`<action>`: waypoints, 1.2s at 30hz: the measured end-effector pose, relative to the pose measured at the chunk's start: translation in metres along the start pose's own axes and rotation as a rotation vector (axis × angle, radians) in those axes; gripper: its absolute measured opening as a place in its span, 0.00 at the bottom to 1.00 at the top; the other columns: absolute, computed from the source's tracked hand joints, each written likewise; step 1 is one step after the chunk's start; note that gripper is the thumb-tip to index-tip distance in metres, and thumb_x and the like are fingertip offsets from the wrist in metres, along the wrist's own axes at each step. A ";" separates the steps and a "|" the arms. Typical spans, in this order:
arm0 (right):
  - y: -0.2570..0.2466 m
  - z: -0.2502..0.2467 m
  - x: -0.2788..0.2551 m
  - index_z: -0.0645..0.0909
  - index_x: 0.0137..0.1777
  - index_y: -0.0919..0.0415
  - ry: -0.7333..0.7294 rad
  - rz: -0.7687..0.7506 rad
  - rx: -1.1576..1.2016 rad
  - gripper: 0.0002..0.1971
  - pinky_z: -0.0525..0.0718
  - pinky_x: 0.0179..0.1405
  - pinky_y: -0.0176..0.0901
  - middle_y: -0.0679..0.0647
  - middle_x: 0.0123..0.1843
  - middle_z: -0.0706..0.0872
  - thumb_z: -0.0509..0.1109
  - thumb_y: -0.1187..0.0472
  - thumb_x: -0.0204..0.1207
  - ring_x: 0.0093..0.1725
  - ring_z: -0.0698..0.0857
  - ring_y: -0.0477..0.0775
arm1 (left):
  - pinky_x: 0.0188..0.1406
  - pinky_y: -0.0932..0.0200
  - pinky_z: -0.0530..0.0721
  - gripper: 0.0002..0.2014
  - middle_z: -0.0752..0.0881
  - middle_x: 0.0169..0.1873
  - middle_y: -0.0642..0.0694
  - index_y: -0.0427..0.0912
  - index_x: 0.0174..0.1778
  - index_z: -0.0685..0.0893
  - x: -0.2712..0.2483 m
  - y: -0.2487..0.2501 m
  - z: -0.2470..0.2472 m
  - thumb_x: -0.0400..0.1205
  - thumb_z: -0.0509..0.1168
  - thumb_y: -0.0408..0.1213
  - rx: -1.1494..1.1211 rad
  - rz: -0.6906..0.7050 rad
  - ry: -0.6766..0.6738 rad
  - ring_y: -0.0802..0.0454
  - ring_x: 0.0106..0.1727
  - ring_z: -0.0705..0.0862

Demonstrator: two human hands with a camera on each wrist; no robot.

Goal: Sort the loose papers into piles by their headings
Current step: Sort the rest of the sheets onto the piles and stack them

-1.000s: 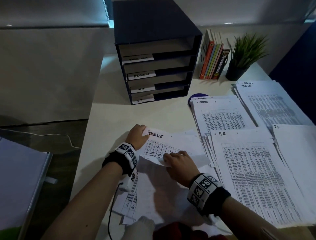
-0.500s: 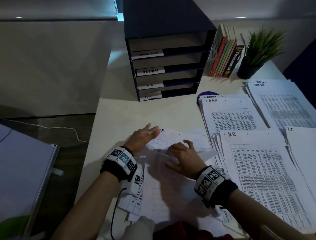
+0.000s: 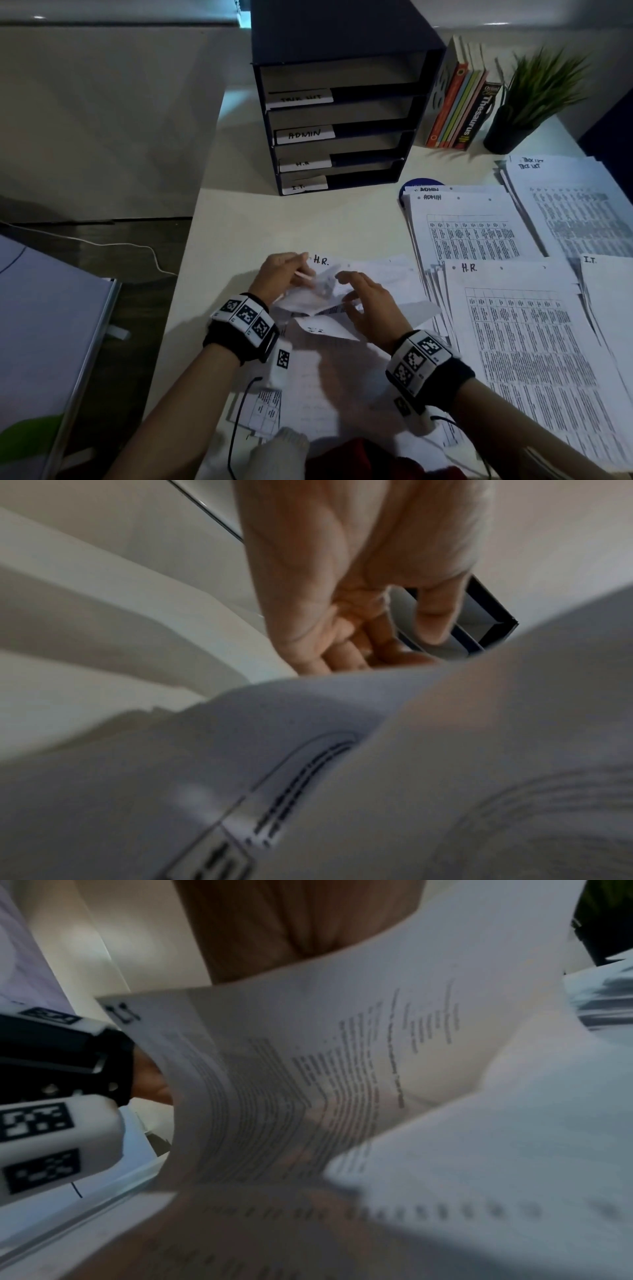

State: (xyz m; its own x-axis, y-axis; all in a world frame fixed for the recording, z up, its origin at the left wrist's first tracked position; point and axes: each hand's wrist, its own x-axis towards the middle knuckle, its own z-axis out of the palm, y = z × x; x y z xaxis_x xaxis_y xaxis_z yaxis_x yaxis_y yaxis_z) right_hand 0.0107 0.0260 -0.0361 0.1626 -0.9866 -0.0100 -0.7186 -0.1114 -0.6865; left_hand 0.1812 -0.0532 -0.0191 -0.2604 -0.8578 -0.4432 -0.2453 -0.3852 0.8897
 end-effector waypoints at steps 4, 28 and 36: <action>-0.008 -0.004 0.000 0.74 0.65 0.64 -0.039 0.062 0.221 0.15 0.79 0.51 0.28 0.56 0.61 0.83 0.64 0.68 0.79 0.55 0.86 0.53 | 0.61 0.60 0.74 0.16 0.76 0.60 0.42 0.38 0.66 0.78 0.020 -0.002 0.002 0.82 0.61 0.30 0.367 0.088 0.158 0.49 0.58 0.78; -0.002 0.001 0.021 0.82 0.31 0.60 0.112 -0.081 -0.383 0.08 0.63 0.56 0.47 0.52 0.32 0.87 0.63 0.67 0.53 0.35 0.87 0.54 | 0.53 0.57 0.80 0.11 0.87 0.39 0.44 0.38 0.37 0.84 0.016 -0.008 -0.009 0.83 0.61 0.36 0.194 0.131 -0.036 0.50 0.43 0.85; -0.010 0.001 0.014 0.84 0.37 0.57 0.165 -0.143 -0.278 0.08 0.62 0.46 0.45 0.50 0.33 0.85 0.71 0.64 0.57 0.34 0.86 0.55 | 0.67 0.62 0.66 0.18 0.75 0.70 0.41 0.39 0.68 0.77 0.032 -0.011 -0.004 0.83 0.62 0.37 0.613 0.153 -0.009 0.46 0.72 0.72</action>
State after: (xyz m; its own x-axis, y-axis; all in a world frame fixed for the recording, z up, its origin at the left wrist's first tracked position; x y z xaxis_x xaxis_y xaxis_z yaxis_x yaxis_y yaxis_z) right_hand 0.0207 0.0139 -0.0299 0.1798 -0.9621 0.2050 -0.8565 -0.2556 -0.4484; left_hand 0.1793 -0.0776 -0.0430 -0.3423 -0.8838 -0.3191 -0.6944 0.0092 0.7196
